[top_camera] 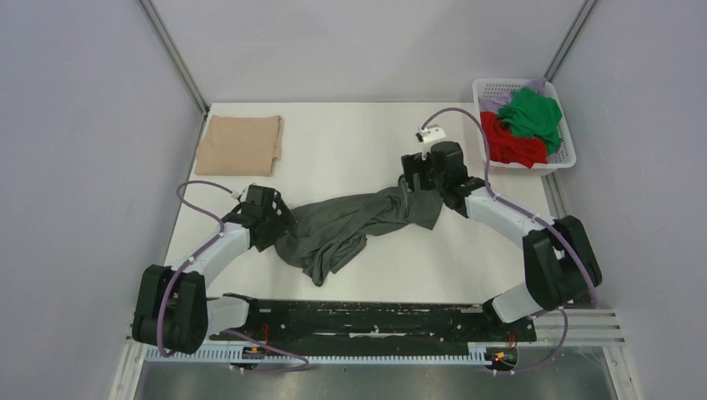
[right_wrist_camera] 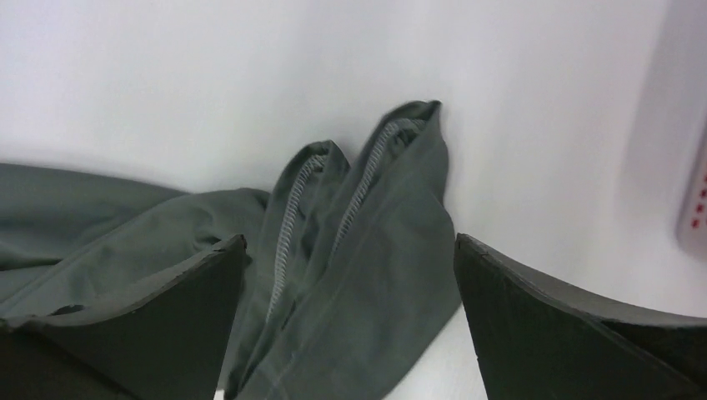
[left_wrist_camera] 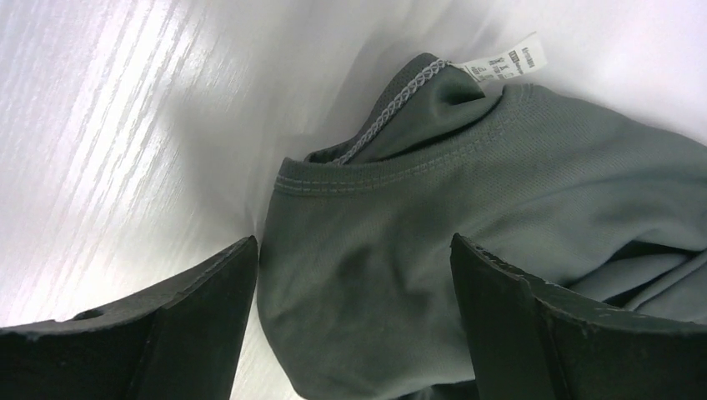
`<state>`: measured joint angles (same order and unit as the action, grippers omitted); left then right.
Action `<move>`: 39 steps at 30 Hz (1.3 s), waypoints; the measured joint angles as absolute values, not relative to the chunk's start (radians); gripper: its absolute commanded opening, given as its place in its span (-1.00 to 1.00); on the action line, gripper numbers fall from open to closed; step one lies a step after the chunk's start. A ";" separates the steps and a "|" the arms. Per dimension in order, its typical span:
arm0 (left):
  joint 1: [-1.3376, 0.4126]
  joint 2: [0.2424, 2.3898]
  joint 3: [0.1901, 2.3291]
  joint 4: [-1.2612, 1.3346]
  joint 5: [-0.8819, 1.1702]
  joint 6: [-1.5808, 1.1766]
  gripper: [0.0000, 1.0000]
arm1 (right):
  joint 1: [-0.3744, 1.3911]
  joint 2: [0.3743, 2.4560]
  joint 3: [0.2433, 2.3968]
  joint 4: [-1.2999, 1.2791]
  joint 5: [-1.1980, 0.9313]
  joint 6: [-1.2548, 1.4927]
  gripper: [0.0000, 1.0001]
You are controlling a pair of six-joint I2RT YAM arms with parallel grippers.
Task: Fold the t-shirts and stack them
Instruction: Flatten out the tshirt
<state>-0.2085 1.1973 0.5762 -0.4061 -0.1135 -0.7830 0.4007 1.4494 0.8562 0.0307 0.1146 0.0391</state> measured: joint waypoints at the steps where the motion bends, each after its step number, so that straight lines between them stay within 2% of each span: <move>1: -0.208 1.211 0.576 -0.399 -0.110 -0.783 0.73 | 0.410 1.485 0.885 0.028 0.115 0.035 0.87; 5: -0.207 1.262 0.586 -0.359 -0.102 -0.783 0.45 | 0.450 1.620 1.001 0.017 0.113 0.018 0.75; 11: -0.204 1.315 0.600 -0.314 -0.102 -0.776 -0.27 | 0.485 1.750 1.117 -0.034 0.098 -0.003 0.44; 16: -0.203 1.318 0.600 -0.305 -0.102 -0.773 -0.95 | 0.486 1.856 1.209 -0.083 0.079 -0.004 0.36; 22: -0.203 1.318 0.600 -0.301 -0.103 -0.772 -0.96 | 0.486 1.980 1.319 -0.152 0.115 -0.014 0.35; 28: -0.203 1.311 0.600 -0.304 -0.104 -0.772 -0.96 | 0.483 2.023 1.334 -0.183 0.196 -0.024 0.32; 31: -0.203 1.295 0.600 -0.305 -0.107 -0.772 -0.96 | 0.476 2.030 1.337 -0.183 0.213 -0.022 0.05; 36: -0.203 1.273 0.600 -0.307 -0.120 -0.772 -0.96 | 0.461 2.030 1.330 -0.187 0.219 -0.013 -0.86; 37: -0.203 1.269 0.600 -0.307 -0.121 -0.772 -0.96 | 0.460 2.028 1.324 -0.182 0.216 -0.010 -0.97; 39: -0.203 1.263 0.601 -0.307 -0.123 -0.772 -0.96 | 0.458 2.019 1.307 -0.170 0.212 -0.006 -1.00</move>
<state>-0.2031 1.2633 0.6006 -0.3073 -0.1226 -0.7719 0.4576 2.0186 1.3071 -0.1699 0.2119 -0.0063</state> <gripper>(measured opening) 0.034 0.039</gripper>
